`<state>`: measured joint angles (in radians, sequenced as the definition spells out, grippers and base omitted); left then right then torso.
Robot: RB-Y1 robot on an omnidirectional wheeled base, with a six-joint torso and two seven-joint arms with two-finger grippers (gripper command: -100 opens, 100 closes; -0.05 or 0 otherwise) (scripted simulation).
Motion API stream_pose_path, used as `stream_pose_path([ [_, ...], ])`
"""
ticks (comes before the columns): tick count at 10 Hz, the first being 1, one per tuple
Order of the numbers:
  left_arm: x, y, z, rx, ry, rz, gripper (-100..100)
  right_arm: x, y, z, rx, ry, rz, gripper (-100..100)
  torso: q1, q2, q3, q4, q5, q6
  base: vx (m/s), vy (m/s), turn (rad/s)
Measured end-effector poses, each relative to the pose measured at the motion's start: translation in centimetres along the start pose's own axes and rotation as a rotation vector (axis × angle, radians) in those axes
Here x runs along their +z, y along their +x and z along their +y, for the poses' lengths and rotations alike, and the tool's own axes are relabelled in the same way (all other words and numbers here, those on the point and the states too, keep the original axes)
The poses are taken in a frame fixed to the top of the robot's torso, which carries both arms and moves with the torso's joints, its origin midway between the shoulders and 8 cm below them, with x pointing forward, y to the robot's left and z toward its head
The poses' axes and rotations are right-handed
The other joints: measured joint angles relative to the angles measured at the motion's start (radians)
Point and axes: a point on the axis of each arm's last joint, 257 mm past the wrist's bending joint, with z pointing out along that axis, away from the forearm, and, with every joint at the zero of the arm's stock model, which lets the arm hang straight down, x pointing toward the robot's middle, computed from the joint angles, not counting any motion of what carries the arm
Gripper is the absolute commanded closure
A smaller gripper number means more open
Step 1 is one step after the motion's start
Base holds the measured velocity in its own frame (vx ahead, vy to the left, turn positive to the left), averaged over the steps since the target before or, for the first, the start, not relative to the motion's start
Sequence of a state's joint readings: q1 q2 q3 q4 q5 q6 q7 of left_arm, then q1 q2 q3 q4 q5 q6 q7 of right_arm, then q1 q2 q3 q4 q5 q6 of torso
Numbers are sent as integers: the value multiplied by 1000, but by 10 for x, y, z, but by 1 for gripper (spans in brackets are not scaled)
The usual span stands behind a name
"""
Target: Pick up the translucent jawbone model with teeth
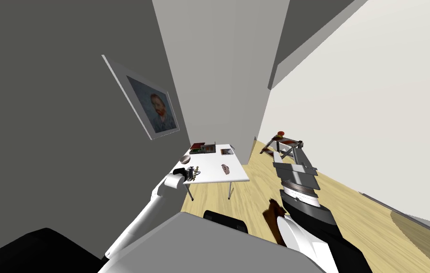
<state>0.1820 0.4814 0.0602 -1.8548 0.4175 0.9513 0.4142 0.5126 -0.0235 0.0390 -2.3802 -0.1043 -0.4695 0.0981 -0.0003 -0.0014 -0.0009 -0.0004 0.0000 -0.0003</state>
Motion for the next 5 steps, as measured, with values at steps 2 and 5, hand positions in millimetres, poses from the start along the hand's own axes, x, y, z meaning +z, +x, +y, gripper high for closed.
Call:
stream_pose_path([
  [2, 0, -8, 6, -11, -40, -20, -100, 0, 0, 0, 0, 0, 0, 0, 0, 0, 0, 0, 0, 0, 22, 0, -16],
  [5, 2, -23, 17, -31, -112, -56, -100, 0, 0, 0, 0, 0, 0, 0, 0, 0, 0, 0, 0, 0, 29, -2, -16],
])
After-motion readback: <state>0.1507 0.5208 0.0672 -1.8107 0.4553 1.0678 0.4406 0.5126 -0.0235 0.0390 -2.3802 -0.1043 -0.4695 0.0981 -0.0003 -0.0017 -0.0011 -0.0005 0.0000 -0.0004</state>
